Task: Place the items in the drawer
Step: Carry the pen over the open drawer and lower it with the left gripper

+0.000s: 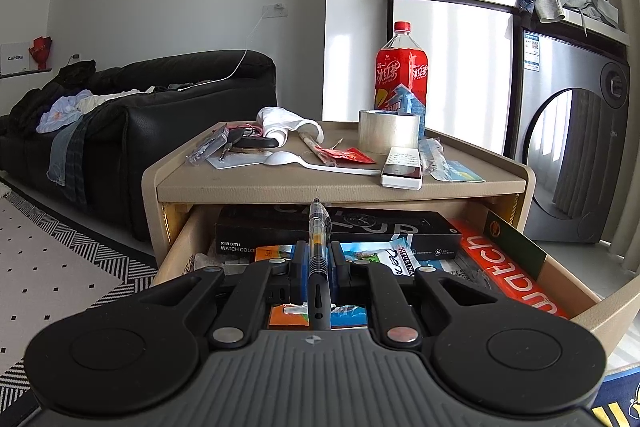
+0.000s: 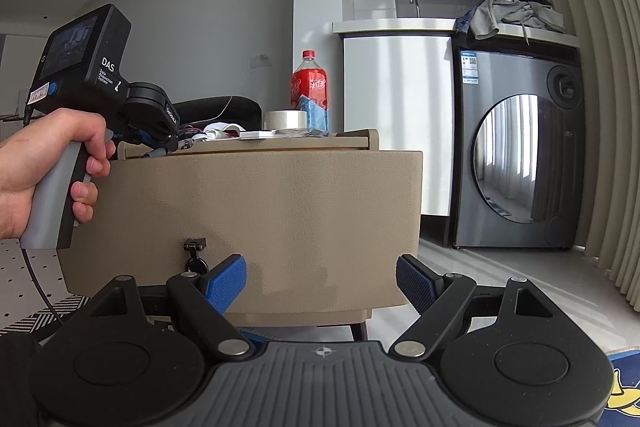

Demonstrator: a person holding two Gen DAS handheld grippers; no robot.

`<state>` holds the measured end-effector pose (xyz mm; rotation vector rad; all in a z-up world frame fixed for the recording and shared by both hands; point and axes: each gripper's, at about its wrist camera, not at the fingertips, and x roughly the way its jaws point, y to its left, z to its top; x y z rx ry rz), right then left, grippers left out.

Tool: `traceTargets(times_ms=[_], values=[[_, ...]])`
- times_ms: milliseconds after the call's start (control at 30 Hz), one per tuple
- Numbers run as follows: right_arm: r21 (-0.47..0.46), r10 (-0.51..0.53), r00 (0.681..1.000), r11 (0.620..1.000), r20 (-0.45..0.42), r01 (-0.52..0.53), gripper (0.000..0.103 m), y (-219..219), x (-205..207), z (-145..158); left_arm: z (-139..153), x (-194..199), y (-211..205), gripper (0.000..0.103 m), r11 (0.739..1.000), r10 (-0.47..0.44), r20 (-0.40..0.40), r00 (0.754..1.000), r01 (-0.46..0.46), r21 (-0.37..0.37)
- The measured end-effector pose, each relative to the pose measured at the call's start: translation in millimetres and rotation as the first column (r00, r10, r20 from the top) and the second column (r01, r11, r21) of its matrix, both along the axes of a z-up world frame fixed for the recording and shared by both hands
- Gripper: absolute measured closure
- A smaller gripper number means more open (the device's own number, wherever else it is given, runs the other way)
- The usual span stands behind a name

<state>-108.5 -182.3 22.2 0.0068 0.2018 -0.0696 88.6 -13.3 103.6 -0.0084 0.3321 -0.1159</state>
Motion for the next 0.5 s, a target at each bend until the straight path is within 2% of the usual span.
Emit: traceTargets(times_ms=[133, 233, 400, 467, 500], values=[[-0.002, -0.001, 1.000, 1.000, -0.002, 0.001, 0.018, -0.9, -0.3, 0.1, -1.1, 0.0, -1.7, 0.090, 1.000, 0.006, -0.001, 1.000, -0.006, 0.002], [0.001, -0.002, 1.000, 1.000, -0.001, 0.002, 0.018, -1.7, -0.7, 0.0, -2.5, 0.8, -1.1, 0.079, 1.000, 0.017, -0.006, 1.000, -0.017, -0.001], [0.010, -0.011, 1.000, 1.000, 0.003, 0.011, 0.018, -2.5, -1.6, -0.4, -4.0, 0.9, -1.2, 0.075, 1.000, 0.026, -0.009, 1.000, -0.026, 0.007], [0.009, -0.009, 1.000, 1.000, 0.001, 0.009, 0.018, -2.8, -1.3, -0.5, -5.2, 0.2, -2.7, 0.058, 0.999, 0.029, -0.009, 1.000, -0.029, 0.022], [0.007, -0.009, 1.000, 1.000, 0.000, 0.009, 0.018, -2.7, -1.3, -0.6, -6.0, -0.4, -3.8, 0.038, 0.999, 0.032, -0.008, 0.999, -0.032, 0.033]])
